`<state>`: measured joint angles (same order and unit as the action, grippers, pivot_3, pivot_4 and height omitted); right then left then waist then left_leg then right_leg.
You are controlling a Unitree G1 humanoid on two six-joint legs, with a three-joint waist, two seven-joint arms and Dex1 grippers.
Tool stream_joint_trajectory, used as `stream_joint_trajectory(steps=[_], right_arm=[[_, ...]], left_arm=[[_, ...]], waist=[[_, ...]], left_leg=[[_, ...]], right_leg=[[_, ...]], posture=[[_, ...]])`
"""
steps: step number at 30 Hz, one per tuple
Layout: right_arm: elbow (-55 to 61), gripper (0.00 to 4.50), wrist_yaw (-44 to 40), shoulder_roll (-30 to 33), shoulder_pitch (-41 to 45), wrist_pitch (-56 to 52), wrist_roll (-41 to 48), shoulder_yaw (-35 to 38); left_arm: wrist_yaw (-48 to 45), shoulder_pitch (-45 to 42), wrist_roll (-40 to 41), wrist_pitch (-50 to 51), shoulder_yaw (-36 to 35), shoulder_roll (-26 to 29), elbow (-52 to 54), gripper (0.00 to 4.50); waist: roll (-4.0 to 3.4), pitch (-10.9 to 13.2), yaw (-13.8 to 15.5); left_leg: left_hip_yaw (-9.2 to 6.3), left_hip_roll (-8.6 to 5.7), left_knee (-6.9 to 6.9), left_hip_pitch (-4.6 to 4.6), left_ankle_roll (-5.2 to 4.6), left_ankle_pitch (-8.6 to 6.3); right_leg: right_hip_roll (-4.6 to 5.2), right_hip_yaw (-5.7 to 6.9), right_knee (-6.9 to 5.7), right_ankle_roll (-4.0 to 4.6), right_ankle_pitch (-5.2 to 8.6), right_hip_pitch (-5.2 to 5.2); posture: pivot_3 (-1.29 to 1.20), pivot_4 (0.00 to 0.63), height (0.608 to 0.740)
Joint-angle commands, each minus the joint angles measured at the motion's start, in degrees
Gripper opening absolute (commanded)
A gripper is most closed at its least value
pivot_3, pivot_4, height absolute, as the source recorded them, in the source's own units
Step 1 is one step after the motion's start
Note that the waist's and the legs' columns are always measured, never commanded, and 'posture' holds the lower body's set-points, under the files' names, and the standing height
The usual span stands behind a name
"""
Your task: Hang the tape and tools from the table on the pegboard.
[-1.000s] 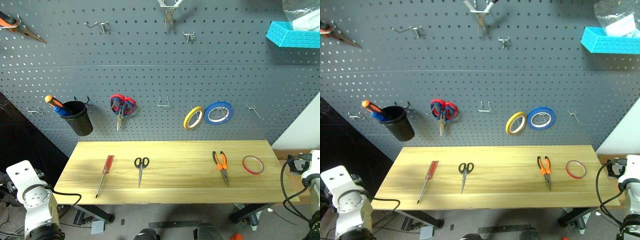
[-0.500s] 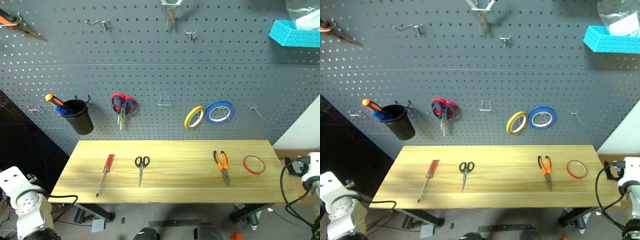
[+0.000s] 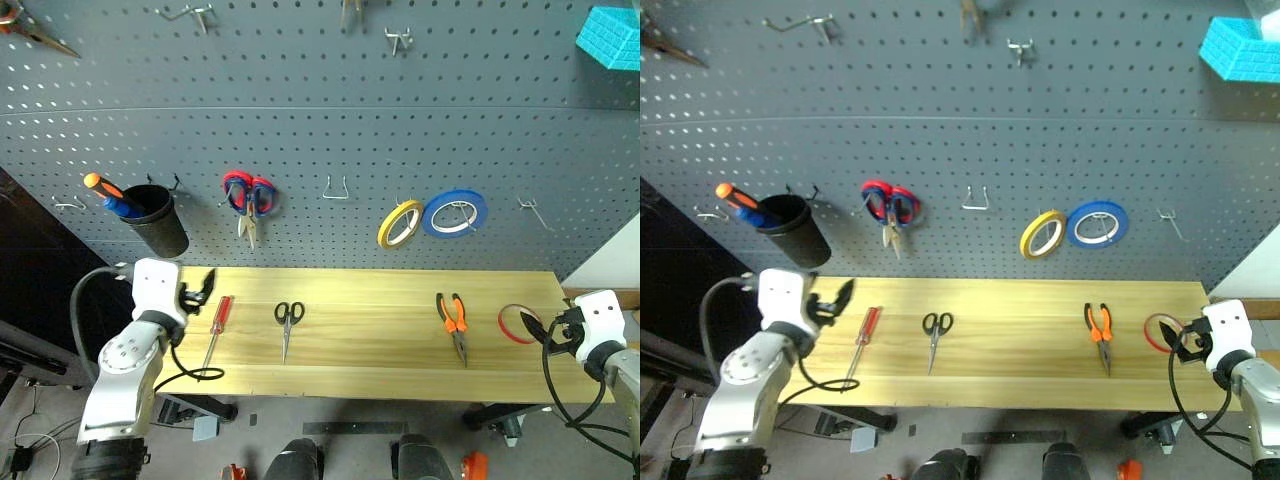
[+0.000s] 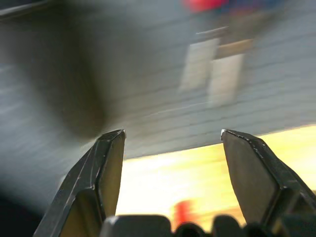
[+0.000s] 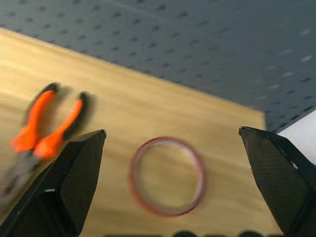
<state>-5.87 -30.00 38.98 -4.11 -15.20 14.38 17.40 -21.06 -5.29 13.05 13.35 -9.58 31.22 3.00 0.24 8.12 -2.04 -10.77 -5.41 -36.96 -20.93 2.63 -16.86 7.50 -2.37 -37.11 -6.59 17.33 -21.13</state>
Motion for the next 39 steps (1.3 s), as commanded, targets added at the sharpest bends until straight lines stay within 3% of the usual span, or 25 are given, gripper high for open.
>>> stream_joint_trajectory(steps=[1, 6, 11, 19, 27, 30, 39], right_arm=[[8.9, 4.5, 0.4, 1.3, -1.1, -8.7, 0.8, -0.5], [11.7, 4.5, 1.0, 2.4, 1.3, -15.4, -1.9, -4.1], [5.0, 4.5, 0.9, 2.5, 9.2, -17.8, -4.9, -8.5], [-10.3, 4.5, -2.6, 3.2, 21.0, -17.0, -9.2, -14.7], [-30.1, 4.5, -8.6, 3.1, 30.9, -11.1, -13.2, -20.3], [-34.7, 3.93, -10.6, 2.8, 33.3, -9.0, -14.7, -22.0], [-41.3, 0.67, -13.7, 2.0, 36.5, -4.8, -18.5, -25.2]], left_arm=[[-9.4, -3.2, 2.0, 2.4, 4.6, 2.5, 4.4, 3.3], [-22.6, -9.1, 2.9, 4.9, 13.5, 4.9, 6.0, 3.3], [-33.1, -16.2, 3.2, 4.9, 20.5, 4.7, 4.6, 3.3], [-40.7, -23.4, 6.1, 6.8, 23.6, -0.1, 2.7, 3.3], [-46.4, -25.8, 5.3, 5.8, 27.4, -2.4, 2.7, 3.3], [-47.5, -26.4, 3.9, 3.8, 28.6, -2.4, 2.2, 3.32], [-49.4, -25.6, -1.3, -3.1, 30.7, -1.3, 1.4, 3.32]], waist=[[-0.01, 0.6, -0.5], [0.16, 2.7, -1.6], [0.31, 4.5, -2.7], [0.42, 5.6, -3.7], [0.55, 6.2, -4.3], [0.52, 6.2, -4.5], [0.53, 6.3, -4.6]], left_leg=[[0.1, 0.03, 0.0, -0.01, 0.0, 0.0], [0.28, 0.08, 0.02, -0.04, -0.04, -0.04], [0.44, 0.09, 0.0, -0.11, -0.09, -0.07], [0.66, 0.11, -0.19, -1.04, 0.08, 0.03], [0.83, 0.11, -0.28, -1.11, 0.08, 0.03], [0.91, 0.12, -0.34, -1.11, 0.08, 0.03], [1.04, 0.16, -0.58, -1.13, 0.08, 0.03]], right_leg=[[-0.08, -0.02, 0.01, 0.04, -0.03, -0.02], [-0.11, -0.07, 0.03, 0.04, -0.03, -0.1], [-0.24, -0.07, -0.01, 0.12, -0.11, -0.21], [-0.22, -0.06, -0.11, 0.1, -0.14, -1.09], [-0.22, -0.05, -0.12, 0.06, -0.18, -1.13], [-0.23, -0.06, -0.15, 0.06, -0.21, -1.13], [-0.23, -0.09, -0.23, 0.04, -0.22, -1.13]], posture=[[-0.12, 0.213, 0.74], [-0.16, 0.246, 0.74], [-0.18, 0.267, 0.74], [-0.18, 0.286, 0.74], [-0.18, 0.292, 0.74], [-0.18, 0.292, 0.74], [-0.18, 0.279, 0.74]])
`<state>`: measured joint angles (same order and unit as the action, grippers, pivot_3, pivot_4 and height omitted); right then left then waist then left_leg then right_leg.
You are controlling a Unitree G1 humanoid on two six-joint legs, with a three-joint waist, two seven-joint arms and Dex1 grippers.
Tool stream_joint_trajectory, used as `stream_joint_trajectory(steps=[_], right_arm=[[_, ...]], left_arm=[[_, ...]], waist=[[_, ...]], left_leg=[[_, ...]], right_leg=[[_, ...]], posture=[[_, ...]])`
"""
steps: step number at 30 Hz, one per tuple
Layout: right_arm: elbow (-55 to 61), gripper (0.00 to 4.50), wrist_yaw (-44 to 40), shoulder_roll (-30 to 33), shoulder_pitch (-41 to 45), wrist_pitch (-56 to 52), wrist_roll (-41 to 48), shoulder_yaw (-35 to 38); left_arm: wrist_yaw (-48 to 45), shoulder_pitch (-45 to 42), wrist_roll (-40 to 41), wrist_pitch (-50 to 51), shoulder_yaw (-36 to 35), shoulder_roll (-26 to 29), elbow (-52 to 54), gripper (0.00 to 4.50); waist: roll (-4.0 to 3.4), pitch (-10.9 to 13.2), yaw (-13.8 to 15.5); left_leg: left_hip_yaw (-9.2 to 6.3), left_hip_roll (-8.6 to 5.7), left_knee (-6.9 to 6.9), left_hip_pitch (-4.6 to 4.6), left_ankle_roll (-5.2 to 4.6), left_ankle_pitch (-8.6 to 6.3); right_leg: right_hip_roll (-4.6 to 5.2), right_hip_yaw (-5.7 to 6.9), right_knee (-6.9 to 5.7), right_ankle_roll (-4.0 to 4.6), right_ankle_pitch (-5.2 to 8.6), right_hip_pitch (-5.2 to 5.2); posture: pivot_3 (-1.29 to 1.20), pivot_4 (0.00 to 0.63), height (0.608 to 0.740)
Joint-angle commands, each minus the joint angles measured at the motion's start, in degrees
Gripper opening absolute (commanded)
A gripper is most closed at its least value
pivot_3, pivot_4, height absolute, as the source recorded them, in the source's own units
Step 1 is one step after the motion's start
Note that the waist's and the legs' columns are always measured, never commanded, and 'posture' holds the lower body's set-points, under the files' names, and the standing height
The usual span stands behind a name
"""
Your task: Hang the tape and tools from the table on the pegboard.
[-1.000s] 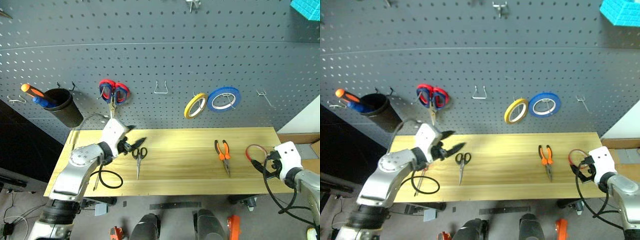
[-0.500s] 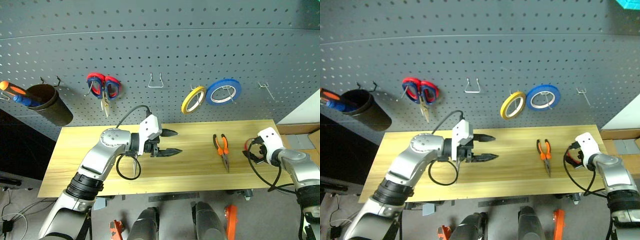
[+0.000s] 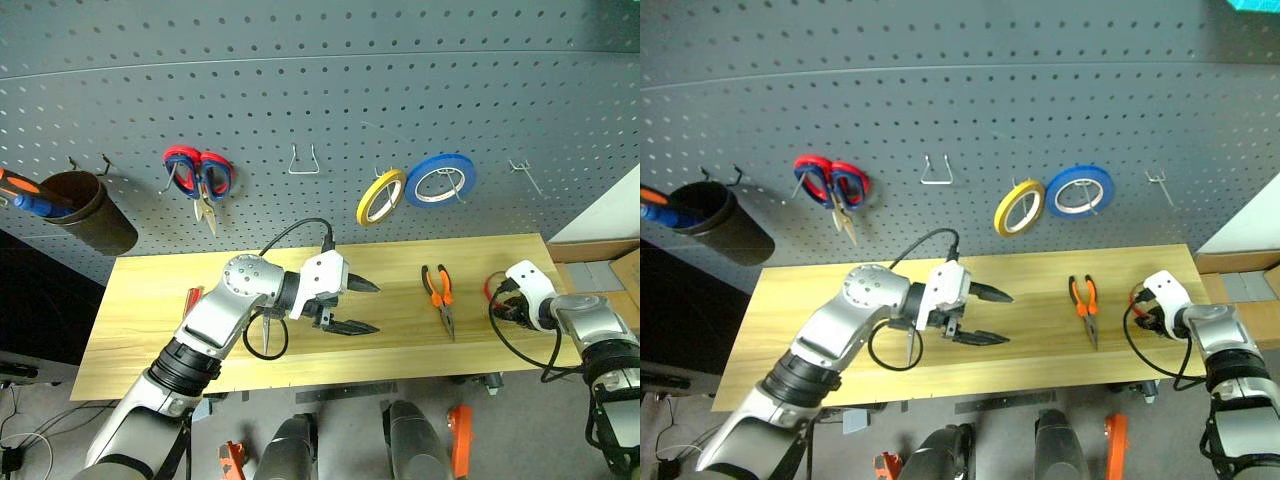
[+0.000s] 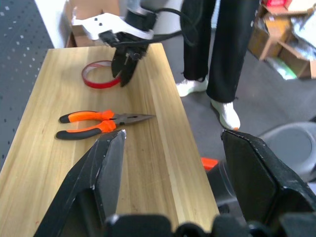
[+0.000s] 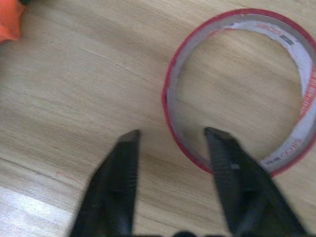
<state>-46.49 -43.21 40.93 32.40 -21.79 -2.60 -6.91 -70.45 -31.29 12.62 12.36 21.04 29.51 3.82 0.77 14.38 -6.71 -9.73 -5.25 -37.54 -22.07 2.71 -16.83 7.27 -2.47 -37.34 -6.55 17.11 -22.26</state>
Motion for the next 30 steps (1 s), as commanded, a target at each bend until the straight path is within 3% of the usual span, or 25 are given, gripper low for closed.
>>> stream_joint_trajectory(steps=[1, 2, 12, 22, 27, 30], right_arm=[[-0.7, 0.37, -0.7, -0.1, -0.1, 2.1, -1.9, -1.1], [-0.8, 0.03, -0.8, -0.1, -0.2, 2.3, -2.2, -1.2], [8.0, 0.03, 3.2, 1.6, -5.4, 4.1, -1.9, 2.3], [57.0, 0.03, 10.6, 3.1, -30.8, -10.1, -0.3, 16.4], [73.8, 0.03, 16.4, 1.6, -36.5, -14.5, -5.1, 17.6], [85.7, 0.03, 21.3, 0.5, -39.0, -12.7, -12.7, 13.4]], left_arm=[[0.0, 0.5, -1.1, -2.4, 0.0, 0.5, 0.5, 3.32], [0.0, 0.7, -1.2, -2.5, -0.1, 0.6, 0.5, 3.32], [2.4, 2.1, -1.0, -3.4, -3.0, 0.5, 0.3, 3.32], [5.0, 0.5, 1.7, -1.4, -7.2, -0.7, -1.2, 3.32], [5.0, -0.5, 2.1, -2.0, -7.2, -1.5, -1.8, 3.32], [5.2, -1.2, 2.4, -2.4, -7.3, -2.4, -2.1, 3.32]], waist=[[0.0, 0.0, 0.0], [0.0, 0.0, 0.1], [0.0, 0.0, 0.1], [-0.07, 0.0, 0.1], [-0.08, 0.0, -0.3], [-0.08, 0.0, -0.4]], left_leg=[[-0.01, 0.0, -0.08, -0.02, 0.0, 0.0], [-0.01, -0.01, -0.18, -0.04, -0.01, -0.01], [-0.03, 0.02, -0.43, -0.02, -0.05, -0.04], [-0.04, 0.03, -0.43, -0.24, -0.06, -0.05], [0.03, 0.02, -0.53, -0.22, -0.07, -0.05], [0.01, 0.01, -0.52, -0.25, -0.06, -0.04]], right_leg=[[0.0, 0.0, -0.04, 0.0, 0.0, 0.0], [0.0, 0.0, -0.1, -0.01, 0.0, 0.0], [0.02, -0.04, -0.47, -0.04, -0.02, -0.02], [0.06, -0.02, -0.51, -0.05, -0.02, -0.19], [0.07, -0.08, -0.61, -0.1, -0.04, -0.21], [0.03, -0.07, -0.69, -0.1, -0.04, -0.29]], posture=[[-0.18, 0.279, 0.74], [-0.18, 0.278, 0.74], [-0.2, 0.266, 0.74], [-0.26, 0.259, 0.74], [-0.28, 0.255, 0.74], [-0.3, 0.254, 0.74]])
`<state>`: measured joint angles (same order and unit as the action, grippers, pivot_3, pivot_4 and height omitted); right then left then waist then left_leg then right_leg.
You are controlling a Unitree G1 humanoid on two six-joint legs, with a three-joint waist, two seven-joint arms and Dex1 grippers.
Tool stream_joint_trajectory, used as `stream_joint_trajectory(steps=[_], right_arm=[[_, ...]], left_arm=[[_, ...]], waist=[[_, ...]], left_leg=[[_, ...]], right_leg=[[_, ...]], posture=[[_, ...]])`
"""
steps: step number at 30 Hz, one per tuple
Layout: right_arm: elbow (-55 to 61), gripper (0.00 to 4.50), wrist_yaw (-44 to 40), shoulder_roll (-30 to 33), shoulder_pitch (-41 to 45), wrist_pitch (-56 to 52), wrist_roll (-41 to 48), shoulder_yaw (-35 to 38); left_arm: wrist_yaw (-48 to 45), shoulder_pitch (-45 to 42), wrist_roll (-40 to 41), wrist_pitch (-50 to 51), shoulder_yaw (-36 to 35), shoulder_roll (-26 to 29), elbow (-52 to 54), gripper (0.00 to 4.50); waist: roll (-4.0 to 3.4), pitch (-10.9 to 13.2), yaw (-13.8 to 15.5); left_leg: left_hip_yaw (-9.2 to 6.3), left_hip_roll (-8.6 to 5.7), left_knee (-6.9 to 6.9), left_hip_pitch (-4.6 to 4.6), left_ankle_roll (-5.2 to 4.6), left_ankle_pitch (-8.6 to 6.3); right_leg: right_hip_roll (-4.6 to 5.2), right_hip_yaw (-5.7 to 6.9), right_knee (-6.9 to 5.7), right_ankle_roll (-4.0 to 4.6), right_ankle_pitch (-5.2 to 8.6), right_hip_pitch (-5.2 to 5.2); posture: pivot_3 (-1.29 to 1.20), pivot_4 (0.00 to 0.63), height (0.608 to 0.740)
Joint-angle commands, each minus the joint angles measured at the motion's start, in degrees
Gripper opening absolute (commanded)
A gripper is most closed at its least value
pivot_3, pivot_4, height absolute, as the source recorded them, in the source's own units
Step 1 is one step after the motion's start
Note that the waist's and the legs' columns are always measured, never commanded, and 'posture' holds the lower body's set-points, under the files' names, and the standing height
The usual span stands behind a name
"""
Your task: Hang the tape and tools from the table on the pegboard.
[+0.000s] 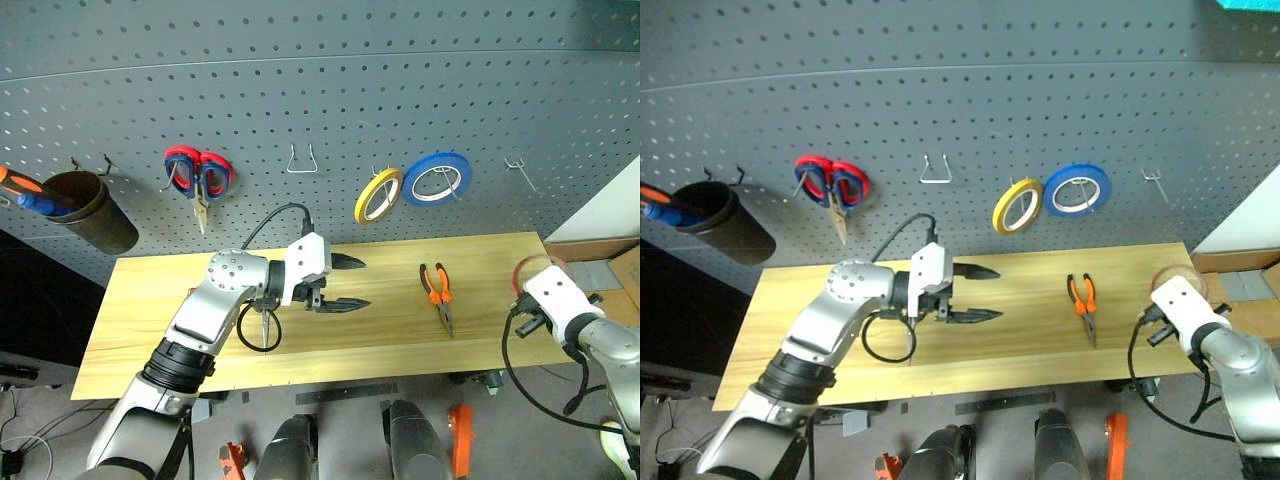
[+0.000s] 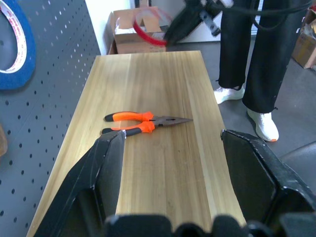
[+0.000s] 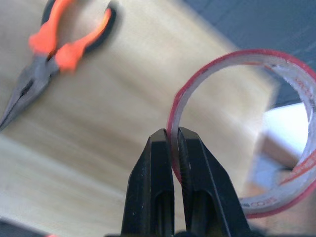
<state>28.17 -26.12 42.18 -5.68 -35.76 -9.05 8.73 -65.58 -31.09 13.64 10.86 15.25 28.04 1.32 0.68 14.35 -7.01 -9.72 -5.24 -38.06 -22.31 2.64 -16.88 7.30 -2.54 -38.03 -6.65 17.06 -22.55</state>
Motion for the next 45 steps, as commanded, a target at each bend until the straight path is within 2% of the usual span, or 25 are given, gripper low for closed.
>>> stream_joint_trajectory(steps=[1, 6, 10, 21, 33, 40, 43, 45], right_arm=[[13.8, 0.03, 5.5, -1.3, -0.8, 1.6, -8.4, -3.8], [22.1, 0.03, 7.4, -3.1, 3.7, 1.4, -15.7, -8.5], [22.2, 0.03, 6.5, -5.0, 9.2, 0.6, -17.3, -10.3], [-2.6, 0.03, 4.8, -6.8, 21.7, 7.1, -6.0, -0.9], [-20.5, 0.03, 4.5, -8.9, 28.8, 16.8, 3.4, 0.8], [-26.3, 0.03, 4.9, -9.5, 30.3, 18.9, 4.5, -0.2], [-25.3, 0.63, 5.3, -10.0, 29.2, 19.1, 4.5, -0.5], [-23.7, 1.24, 5.4, -10.3, 27.7, 18.6, 4.3, -0.7]], left_arm=[[0.3, -1.6, 1.4, -1.0, -1.5, -1.1, 0.3, 3.32], [-0.1, -2.8, 1.5, -1.5, -1.6, -1.9, -0.6, 3.32], [-0.1, -3.6, 1.4, -2.0, -1.5, -2.5, -1.4, 3.32], [1.2, -4.0, 0.9, -1.5, -1.1, -3.6, -0.3, 3.32], [4.5, -5.3, 0.9, -2.6, -2.4, -5.2, -1.2, 3.32], [6.7, -5.9, 1.0, -2.8, -3.7, -6.3, -1.7, 3.32], [6.7, -5.5, 1.1, -2.7, -3.9, -6.1, -1.4, 3.32], [6.7, -5.0, 0.9, -2.8, -3.9, -5.7, -1.3, 3.32]], waist=[[0.01, 0.0, -0.3], [0.01, 0.0, -1.1], [0.01, 0.0, -1.3], [0.01, 0.0, -1.4], [0.01, 0.0, -2.1], [-0.01, 0.0, -2.6], [-0.01, 0.0, -2.8], [-0.02, 0.0, -2.7]], left_leg=[[0.02, -0.01, 0.0, -0.01, 0.0, 0.0], [0.04, -0.02, -0.02, -0.04, 0.0, 0.0], [0.05, 0.0, -0.01, -0.04, 0.01, 0.0], [0.13, -0.01, 0.03, -0.07, 0.0, 0.0], [0.2, 0.0, 0.0, -0.07, 0.0, 0.0], [0.23, -0.02, 0.0, -0.09, 0.0, 0.01], [0.27, -0.01, 0.0, -0.18, 0.0, 0.01], [0.27, -0.01, -0.01, -0.22, 0.0, 0.01]], right_leg=[[0.0, -0.01, 0.0, 0.0, 0.0, -0.01], [0.01, -0.02, 0.02, -0.01, -0.01, -0.04], [-0.02, -0.01, 0.01, 0.0, -0.01, -0.07], [0.03, -0.02, 0.02, 0.01, -0.02, -0.12], [0.02, -0.06, -0.07, 0.01, -0.03, -0.16], [0.03, -0.04, -0.08, 0.0, -0.03, -0.18], [0.04, -0.06, -0.09, 0.0, -0.03, -0.3], [0.04, -0.07, -0.13, 0.0, -0.03, -0.37]], posture=[[-0.3, 0.254, 0.74], [-0.32, 0.254, 0.74], [-0.32, 0.252, 0.74], [-0.28, 0.243, 0.74], [-0.27, 0.25, 0.74], [-0.25, 0.246, 0.74], [-0.24, 0.246, 0.74], [-0.24, 0.245, 0.74]])
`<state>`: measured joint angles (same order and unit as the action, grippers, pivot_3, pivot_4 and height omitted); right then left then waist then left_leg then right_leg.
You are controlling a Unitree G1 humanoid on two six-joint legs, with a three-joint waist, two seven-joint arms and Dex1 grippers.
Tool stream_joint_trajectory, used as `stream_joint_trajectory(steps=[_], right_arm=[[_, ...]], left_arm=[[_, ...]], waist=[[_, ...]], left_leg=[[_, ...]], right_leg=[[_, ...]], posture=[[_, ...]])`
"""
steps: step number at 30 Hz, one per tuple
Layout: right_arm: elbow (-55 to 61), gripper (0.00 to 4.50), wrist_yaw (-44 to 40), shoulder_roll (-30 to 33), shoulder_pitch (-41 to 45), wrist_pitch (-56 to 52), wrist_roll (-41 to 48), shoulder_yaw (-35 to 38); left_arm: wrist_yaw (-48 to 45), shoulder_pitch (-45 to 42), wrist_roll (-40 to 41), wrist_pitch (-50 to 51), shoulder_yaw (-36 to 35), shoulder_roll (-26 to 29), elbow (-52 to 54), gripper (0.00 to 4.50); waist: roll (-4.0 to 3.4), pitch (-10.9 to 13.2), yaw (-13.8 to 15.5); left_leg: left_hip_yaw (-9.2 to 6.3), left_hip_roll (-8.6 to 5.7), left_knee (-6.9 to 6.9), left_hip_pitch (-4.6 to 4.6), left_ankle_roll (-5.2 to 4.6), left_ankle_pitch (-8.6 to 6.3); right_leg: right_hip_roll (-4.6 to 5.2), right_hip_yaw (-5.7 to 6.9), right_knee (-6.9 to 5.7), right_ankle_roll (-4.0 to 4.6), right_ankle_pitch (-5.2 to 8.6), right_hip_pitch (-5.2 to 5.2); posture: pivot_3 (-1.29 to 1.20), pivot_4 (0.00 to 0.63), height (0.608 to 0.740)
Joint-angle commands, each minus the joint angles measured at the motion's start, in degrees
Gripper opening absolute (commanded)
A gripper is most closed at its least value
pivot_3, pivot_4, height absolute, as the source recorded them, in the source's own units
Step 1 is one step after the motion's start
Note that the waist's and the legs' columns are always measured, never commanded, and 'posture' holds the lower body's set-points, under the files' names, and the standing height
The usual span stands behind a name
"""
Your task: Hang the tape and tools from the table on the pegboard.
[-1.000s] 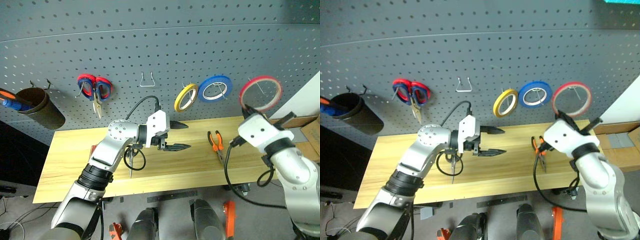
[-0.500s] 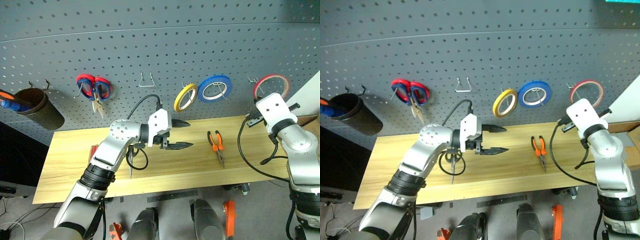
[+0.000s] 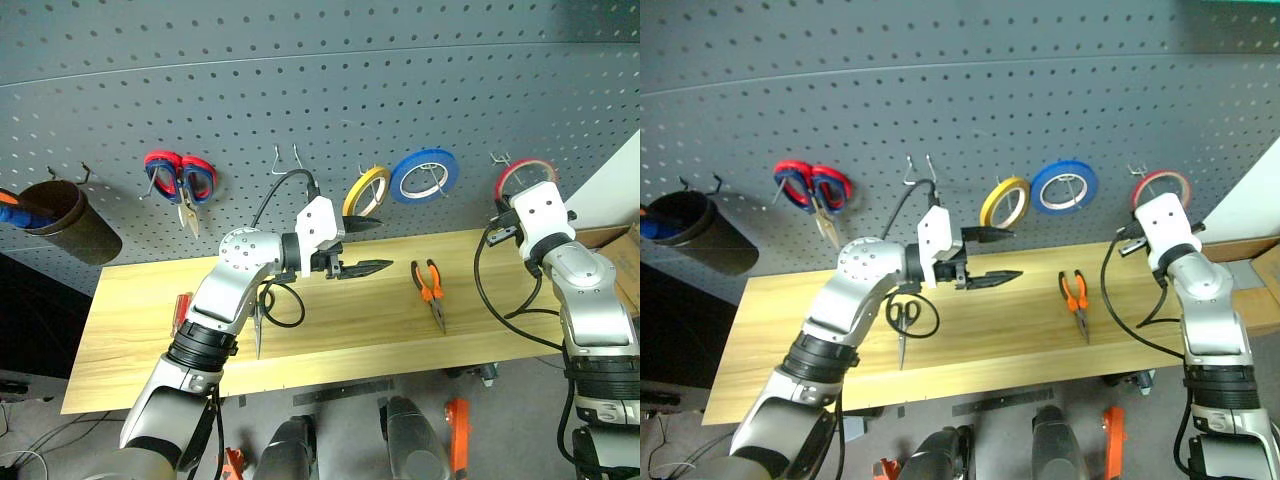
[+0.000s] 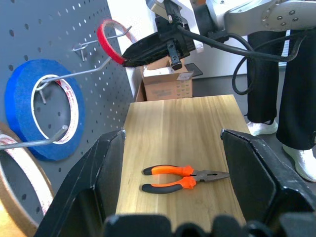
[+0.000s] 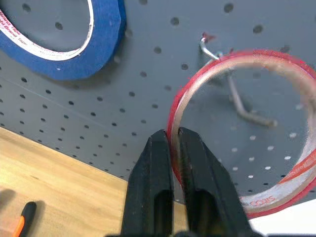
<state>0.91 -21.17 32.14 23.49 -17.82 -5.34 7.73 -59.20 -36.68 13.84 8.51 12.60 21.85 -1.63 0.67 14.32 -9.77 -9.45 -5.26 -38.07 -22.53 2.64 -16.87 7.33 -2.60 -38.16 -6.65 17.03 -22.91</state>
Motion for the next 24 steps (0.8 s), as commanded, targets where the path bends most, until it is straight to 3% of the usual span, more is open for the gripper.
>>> stream_joint_trajectory(steps=[1, 10, 14, 18, 24], right_arm=[[4.2, 1.58, 0.5, -0.3, -2.0, 0.3, 0.4, 0.2], [27.9, 4.48, 3.4, -9.3, -18.1, -20.0, 0.0, -5.1], [30.6, 4.48, 6.5, -15.3, -16.6, -30.1, -0.2, -8.9], [26.0, 4.48, 9.9, -19.3, -12.3, -38.0, -1.8, -12.7], [10.1, 4.48, 10.7, -22.1, -2.6, -36.9, 0.7, -11.1]], left_arm=[[0.3, 0.8, 0.6, -0.5, -1.3, 0.7, 1.7, 3.32], [-1.3, 7.5, -2.9, -4.1, -3.7, 10.6, -1.0, 3.32], [-2.2, 9.3, -4.8, -7.2, -4.5, 15.2, -4.2, 3.32], [-2.6, 9.9, -4.7, -6.9, -4.8, 16.7, -5.1, 3.32], [-4.2, 9.9, -4.8, -6.0, -4.3, 17.8, -5.1, 3.32]], waist=[[-0.01, 0.0, 0.0], [-0.07, 0.0, -0.1], [-0.08, -0.1, 0.1], [-0.07, -0.1, 0.3], [-0.06, -0.1, 0.2]], left_leg=[[0.0, 0.0, 0.0, -0.03, 0.0, 0.0], [0.16, 0.04, -0.1, -0.11, 0.01, 0.01], [0.09, 0.08, -0.23, 0.03, 0.07, 0.07], [0.07, 0.15, -0.22, 0.06, 0.14, 0.16], [0.2, 0.65, -0.15, 0.05, 0.18, 0.18]], right_leg=[[0.0, 0.0, -0.03, 0.0, 0.0, -0.05], [0.04, -0.09, -0.69, 0.04, -0.01, -0.56], [0.01, -0.1, -0.82, 0.2, -0.16, -0.56], [-0.1, -0.05, -0.86, 0.27, -0.28, -0.56], [-0.18, -0.04, -0.8, 0.29, -0.31, -0.59]], posture=[[-0.24, 0.245, 0.74], [-0.24, 0.245, 0.74], [-0.24, 0.247, 0.74], [-0.23, 0.252, 0.74], [-0.22, 0.255, 0.74]])
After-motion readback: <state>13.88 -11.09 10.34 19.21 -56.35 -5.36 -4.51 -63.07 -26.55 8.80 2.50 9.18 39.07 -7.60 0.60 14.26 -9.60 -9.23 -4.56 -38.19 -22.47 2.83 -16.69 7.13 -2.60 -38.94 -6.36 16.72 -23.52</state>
